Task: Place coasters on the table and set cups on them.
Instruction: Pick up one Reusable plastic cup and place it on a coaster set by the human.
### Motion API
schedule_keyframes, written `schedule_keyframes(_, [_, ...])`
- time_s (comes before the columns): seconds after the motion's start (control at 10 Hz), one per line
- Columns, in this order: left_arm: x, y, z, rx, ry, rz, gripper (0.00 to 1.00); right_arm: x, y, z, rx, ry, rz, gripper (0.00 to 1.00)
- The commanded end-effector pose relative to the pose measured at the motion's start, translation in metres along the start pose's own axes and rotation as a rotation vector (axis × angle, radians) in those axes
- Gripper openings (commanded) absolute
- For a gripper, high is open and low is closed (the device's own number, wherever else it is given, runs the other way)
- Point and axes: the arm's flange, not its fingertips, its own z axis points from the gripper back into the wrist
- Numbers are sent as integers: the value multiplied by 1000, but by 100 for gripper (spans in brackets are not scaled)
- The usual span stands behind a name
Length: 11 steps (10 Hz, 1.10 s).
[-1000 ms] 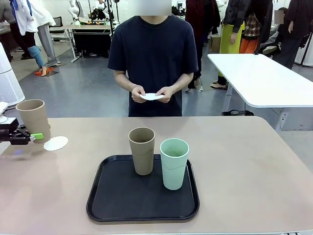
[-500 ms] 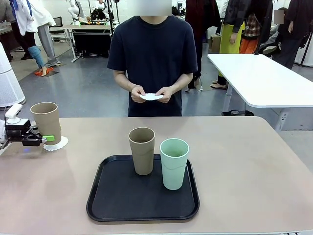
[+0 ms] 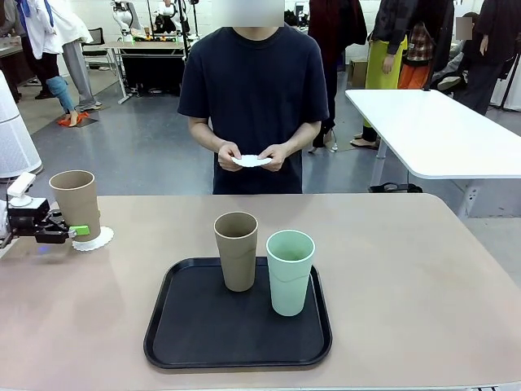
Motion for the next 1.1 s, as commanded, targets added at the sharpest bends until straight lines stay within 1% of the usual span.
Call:
schedule_keyframes(0.0, [0, 0, 0, 0, 0, 0, 78, 1, 0, -2, 6, -13, -4, 100])
schedule_keyframes(0.2, [-5, 8, -1, -39, -53, -6, 78, 1, 0, -2, 6, -13, -4, 100])
schedule_keyframes(0.3, [-8, 6, 1, -33, -71, -17, 78, 1, 0, -2, 6, -13, -4, 100])
schedule_keyframes(1.0, [-25, 27, 4, -16, -87, -16, 78, 1, 0, -2, 6, -13, -4, 100])
